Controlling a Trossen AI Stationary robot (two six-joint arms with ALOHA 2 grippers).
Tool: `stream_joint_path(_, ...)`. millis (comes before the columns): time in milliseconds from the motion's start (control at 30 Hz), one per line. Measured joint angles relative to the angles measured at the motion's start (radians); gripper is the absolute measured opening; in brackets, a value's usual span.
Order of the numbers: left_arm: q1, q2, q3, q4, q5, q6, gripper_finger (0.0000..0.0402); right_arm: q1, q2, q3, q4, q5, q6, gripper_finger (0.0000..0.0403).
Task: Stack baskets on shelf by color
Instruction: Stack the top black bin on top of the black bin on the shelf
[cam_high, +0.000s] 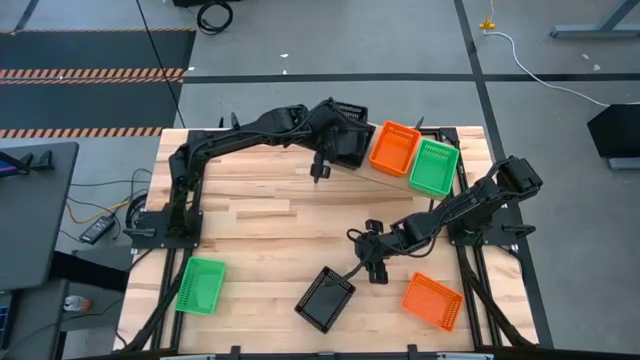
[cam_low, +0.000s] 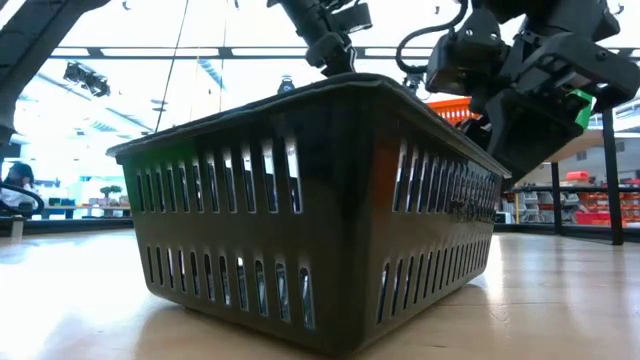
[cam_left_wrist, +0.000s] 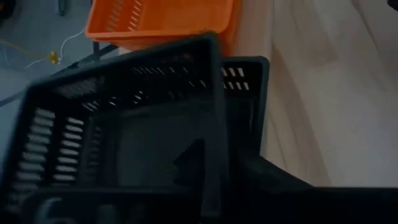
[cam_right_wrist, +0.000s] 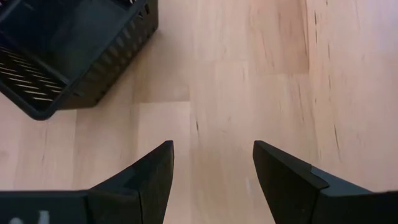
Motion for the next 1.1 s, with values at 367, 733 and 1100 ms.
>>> stream_joint_path(367,0.000,0.000,0.000,0.013,-0.001,0.000,0.0104,-0.002,0.000,0.000,0.008,0.000,-0.024,0.0226)
stream_joint_path(733,-0.007,0.000,0.000,-0.005,0.001,0.058,0.0022,-0.002,0.000,0.000,0.008,0.000,-0.023,0.0227)
stream_joint_path(1100,-0.007,0.000,0.000,-0.005,0.000,0.035,0.0056,-0.002,0.000,0.000,0.008,0.000,-0.021,0.0227)
